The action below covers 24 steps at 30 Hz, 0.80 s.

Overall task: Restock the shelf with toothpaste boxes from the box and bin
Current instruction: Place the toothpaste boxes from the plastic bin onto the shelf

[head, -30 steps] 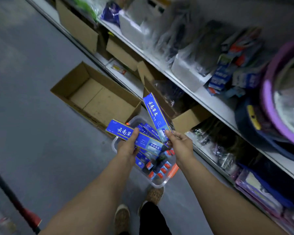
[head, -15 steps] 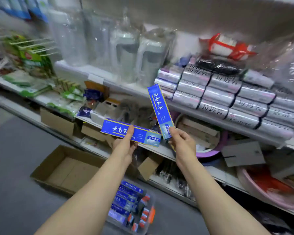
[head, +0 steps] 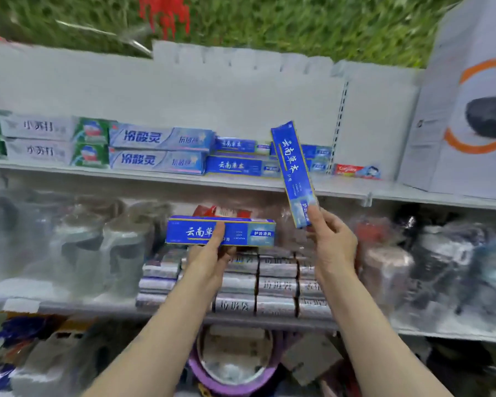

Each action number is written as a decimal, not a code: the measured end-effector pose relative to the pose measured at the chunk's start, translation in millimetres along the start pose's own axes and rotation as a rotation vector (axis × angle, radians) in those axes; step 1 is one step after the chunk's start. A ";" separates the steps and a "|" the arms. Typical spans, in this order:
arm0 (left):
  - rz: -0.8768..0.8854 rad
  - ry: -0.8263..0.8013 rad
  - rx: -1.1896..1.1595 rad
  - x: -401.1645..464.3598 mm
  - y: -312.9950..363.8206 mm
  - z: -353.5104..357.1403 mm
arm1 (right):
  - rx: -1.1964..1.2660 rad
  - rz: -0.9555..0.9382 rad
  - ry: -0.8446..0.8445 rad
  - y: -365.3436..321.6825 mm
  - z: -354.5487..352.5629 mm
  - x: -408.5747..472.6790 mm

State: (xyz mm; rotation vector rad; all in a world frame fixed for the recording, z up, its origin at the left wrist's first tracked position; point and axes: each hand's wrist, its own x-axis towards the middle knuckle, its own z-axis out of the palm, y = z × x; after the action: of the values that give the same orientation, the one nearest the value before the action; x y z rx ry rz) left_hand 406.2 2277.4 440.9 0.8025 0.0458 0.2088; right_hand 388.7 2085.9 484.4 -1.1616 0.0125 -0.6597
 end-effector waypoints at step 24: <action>0.150 -0.030 0.102 80.6 -10.7 120.2 | -0.669 -0.298 0.182 -21.7 -10.0 175.4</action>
State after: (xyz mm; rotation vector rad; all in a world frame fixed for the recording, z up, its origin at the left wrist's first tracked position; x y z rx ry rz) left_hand 501.3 2201.3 519.8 0.9119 -0.0322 0.3381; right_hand 517.6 1987.0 554.8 -1.7601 0.2328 -1.0702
